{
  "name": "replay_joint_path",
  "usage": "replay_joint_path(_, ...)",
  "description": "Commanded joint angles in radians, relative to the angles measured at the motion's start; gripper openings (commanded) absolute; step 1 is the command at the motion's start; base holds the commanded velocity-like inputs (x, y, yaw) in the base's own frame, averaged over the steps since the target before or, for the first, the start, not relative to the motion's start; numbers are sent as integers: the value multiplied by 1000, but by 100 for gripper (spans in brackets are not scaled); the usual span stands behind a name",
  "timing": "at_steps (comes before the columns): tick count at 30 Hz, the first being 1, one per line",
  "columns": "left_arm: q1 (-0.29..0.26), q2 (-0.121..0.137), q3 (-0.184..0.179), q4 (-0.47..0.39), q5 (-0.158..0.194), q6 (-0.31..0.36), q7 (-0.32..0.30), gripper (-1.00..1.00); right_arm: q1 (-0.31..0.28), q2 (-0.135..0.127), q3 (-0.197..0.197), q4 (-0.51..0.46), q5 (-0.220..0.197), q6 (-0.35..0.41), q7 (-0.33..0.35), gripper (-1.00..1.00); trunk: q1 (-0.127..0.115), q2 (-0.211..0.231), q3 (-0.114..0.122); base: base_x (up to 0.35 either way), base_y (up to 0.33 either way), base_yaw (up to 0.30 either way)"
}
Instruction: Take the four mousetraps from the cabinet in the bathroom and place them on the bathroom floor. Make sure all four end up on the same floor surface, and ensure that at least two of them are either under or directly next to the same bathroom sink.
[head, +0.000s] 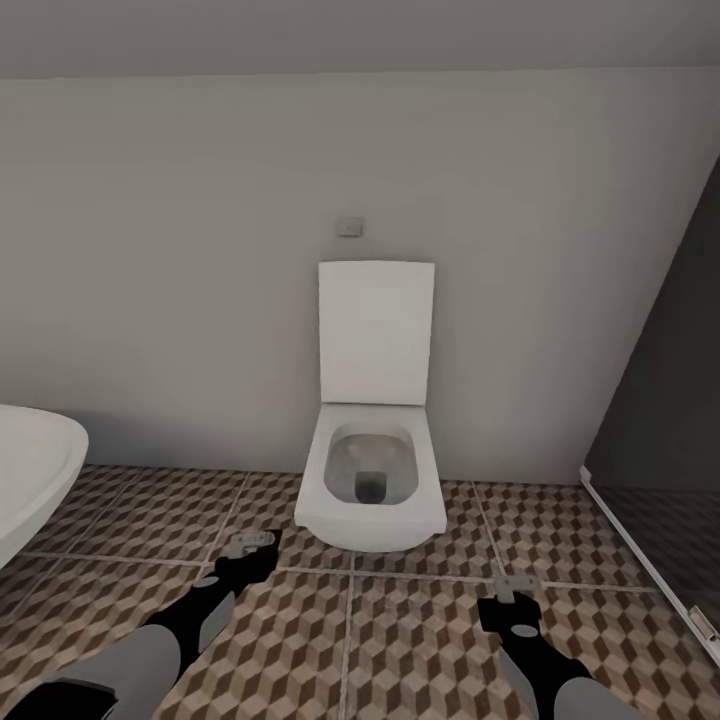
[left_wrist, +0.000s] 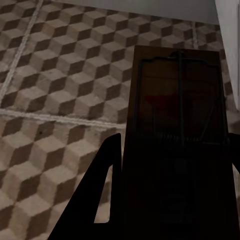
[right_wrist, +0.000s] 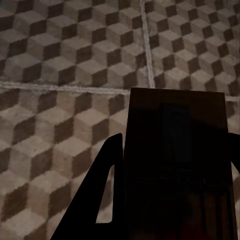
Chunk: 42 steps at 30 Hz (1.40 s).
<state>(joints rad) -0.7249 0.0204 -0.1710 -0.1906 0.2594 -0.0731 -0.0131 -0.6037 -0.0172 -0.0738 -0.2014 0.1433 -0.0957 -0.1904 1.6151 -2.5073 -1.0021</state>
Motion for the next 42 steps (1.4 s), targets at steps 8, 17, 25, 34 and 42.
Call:
replay_joint_path(8, -1, -1, -5, 0, 12, -8, 7, -100, -1, 4, -8, -13, 8, -3, -1, -100, 0, 0, -1, 0, 0, 0)
replay_joint_path(17, -1, 1, 5, 1, 18, -14, 9, -100, -1, 6, -9, -15, 8, -2, -1, -100, 0, 0, -1, 0, 0, 0)
replay_joint_path(25, -1, 1, 6, 4, 22, -14, 45, -100, -1, 8, -9, -18, 9, -2, -1, -100, 2, -2, -20, 0, 0, 0)
replay_joint_path(34, -1, 1, 1, 7, 22, -12, 89, -100, -1, 10, -9, -28, 9, -1, -1, -100, 6, -4, -55, 0, 0, 0)
replay_joint_path(42, -1, 1, -2, 13, 16, -14, 87, -100, -1, 11, -8, -29, 7, -1, -1, -100, 10, -5, -86, 0, 0, 0)
